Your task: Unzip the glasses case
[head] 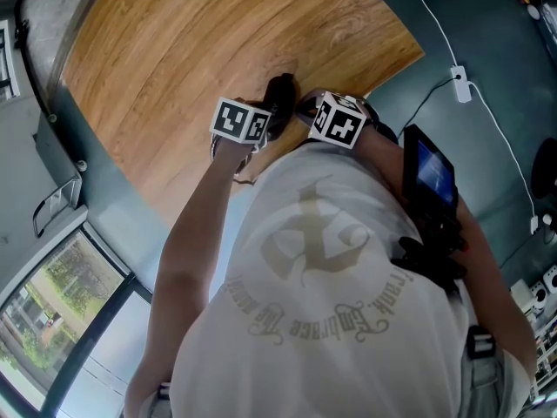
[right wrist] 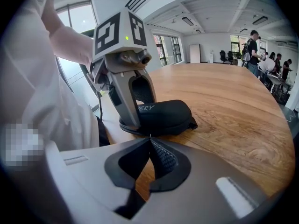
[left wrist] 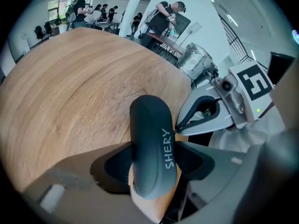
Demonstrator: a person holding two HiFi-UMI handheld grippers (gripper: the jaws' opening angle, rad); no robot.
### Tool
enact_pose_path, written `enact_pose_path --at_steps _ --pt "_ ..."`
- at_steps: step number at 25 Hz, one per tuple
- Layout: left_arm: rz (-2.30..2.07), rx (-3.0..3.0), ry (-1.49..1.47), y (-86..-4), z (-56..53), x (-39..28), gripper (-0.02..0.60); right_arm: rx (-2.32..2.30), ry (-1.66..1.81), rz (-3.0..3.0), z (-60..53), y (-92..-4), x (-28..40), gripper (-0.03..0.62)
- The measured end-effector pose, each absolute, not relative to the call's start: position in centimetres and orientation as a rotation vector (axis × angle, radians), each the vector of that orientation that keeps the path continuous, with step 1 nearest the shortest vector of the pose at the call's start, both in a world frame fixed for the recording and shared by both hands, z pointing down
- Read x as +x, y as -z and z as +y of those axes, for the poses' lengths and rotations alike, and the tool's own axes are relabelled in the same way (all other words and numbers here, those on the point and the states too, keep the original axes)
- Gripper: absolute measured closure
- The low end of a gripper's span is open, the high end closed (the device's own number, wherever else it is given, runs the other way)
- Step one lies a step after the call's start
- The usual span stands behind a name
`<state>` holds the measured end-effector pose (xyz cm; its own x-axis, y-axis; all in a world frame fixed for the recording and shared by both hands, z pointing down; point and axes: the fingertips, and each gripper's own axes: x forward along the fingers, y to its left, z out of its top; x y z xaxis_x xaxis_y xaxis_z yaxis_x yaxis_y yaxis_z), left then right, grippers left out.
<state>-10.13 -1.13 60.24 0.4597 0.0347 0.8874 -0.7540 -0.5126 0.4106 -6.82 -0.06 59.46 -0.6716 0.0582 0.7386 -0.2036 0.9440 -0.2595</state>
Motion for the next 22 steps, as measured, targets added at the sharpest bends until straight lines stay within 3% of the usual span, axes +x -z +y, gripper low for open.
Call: enact_pose_path --at_steps 22 --pt "-0.417 1.994 -1.387 -59.9 1.2 -10.9 0.278 0.173 -0.432 -2.265 -1.2 -59.7 -5.4 0.585"
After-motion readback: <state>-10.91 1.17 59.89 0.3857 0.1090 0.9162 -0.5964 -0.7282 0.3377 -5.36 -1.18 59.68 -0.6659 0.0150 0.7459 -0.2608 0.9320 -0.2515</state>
